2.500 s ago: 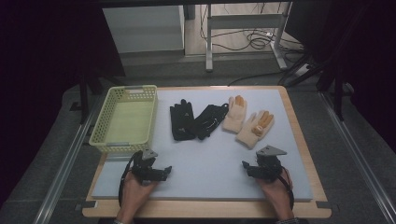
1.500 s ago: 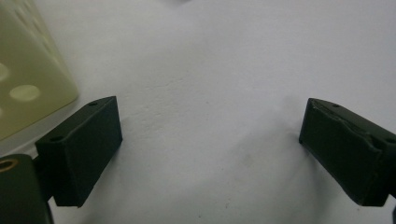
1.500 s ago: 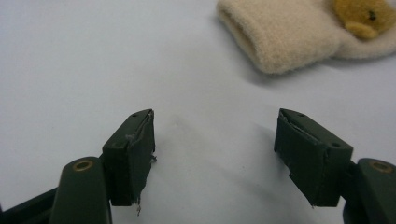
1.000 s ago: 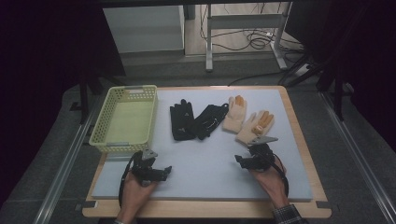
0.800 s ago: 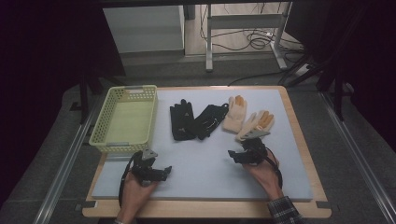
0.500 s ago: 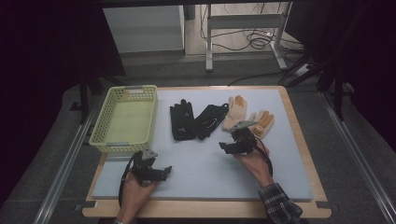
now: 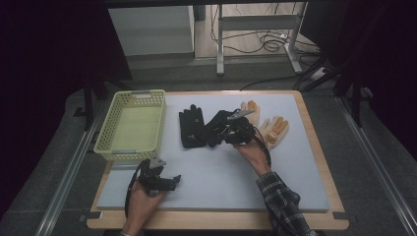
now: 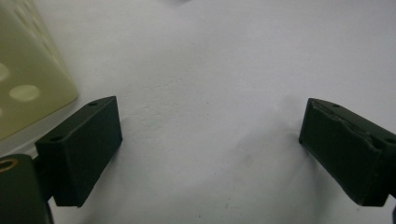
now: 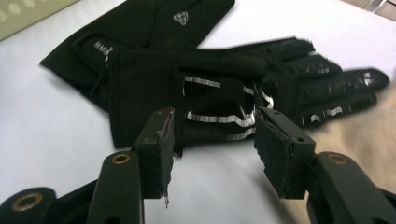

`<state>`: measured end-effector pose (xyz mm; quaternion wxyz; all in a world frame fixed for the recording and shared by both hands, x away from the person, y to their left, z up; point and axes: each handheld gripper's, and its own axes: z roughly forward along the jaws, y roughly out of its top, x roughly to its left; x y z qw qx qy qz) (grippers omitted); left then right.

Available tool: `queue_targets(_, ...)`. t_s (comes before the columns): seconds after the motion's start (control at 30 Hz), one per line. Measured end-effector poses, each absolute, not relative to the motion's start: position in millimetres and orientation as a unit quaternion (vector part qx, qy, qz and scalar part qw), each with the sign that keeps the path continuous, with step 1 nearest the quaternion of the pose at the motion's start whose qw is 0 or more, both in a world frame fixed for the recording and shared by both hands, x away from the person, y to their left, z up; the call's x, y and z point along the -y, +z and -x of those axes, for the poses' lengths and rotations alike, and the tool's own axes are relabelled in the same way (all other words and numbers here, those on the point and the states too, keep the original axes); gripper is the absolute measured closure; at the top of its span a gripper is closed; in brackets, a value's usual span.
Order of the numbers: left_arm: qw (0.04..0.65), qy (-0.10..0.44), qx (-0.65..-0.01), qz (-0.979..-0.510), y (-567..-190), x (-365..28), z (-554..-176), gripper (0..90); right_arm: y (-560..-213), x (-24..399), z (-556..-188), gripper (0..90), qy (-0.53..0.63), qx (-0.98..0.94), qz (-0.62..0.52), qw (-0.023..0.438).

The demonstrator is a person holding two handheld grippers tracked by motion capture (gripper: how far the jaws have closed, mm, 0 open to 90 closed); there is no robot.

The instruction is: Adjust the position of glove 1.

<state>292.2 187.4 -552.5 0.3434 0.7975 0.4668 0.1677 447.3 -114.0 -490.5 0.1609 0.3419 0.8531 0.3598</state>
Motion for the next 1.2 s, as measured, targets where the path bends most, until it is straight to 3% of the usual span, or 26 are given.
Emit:
queue_targets(0.23, 0.343, 0.168, -0.467, -0.798, -552.5, -187.5, -292.3, 5.8, -496.6, 95.1, -471.1, 47.5, 0.348, -0.852, -0.349, 0.174)
queue_targets(0.4, 0.344, 0.168, -0.467, -0.797, -552.6, -187.4, -292.3, 5.8, -506.1, 86.6, -485.7, 33.6, 0.342, -0.846, -0.370, 0.176)
queue_targets(0.57, 0.344, 0.168, -0.466, -0.798, -552.5, -187.5, -292.3, 5.8, -520.8, 78.0, -497.2, 30.1, 0.306, -0.862, -0.364, 0.178)
queue_targets(0.67, 0.344, 0.168, -0.467, -0.797, -552.6, -187.3, -292.2, 5.8, -522.9, 80.9, -502.0, 42.1, 0.325, -0.855, -0.378, 0.141)
queue_targets(0.77, 0.344, 0.168, -0.466, -0.797, -552.6, -187.3, -292.2, 5.8, -523.8, 82.6, -501.5, 56.1, 0.331, -0.852, -0.383, 0.136)
queue_targets(0.83, 0.344, 0.168, -0.466, -0.797, -552.6, -187.4, -292.2, 5.8, -523.0, 82.5, -500.8, 69.8, 0.330, -0.850, -0.388, 0.134)
queue_targets(0.87, 0.342, 0.168, -0.465, -0.799, -552.4, -187.7, -292.3, 5.8, -522.2, 82.8, -500.6, 82.5, 0.330, -0.852, -0.386, 0.130)
queue_targets(0.9, 0.342, 0.168, -0.465, -0.799, -552.4, -187.7, -292.3, 5.8, -522.5, 82.5, -500.4, 83.9, 0.337, -0.853, -0.382, 0.115)
queue_targets(1.2, 0.342, 0.167, -0.465, -0.799, -552.4, -187.8, -292.4, 5.8, -508.1, 85.8, -492.0, 86.6, 0.342, -0.859, -0.353, 0.145)
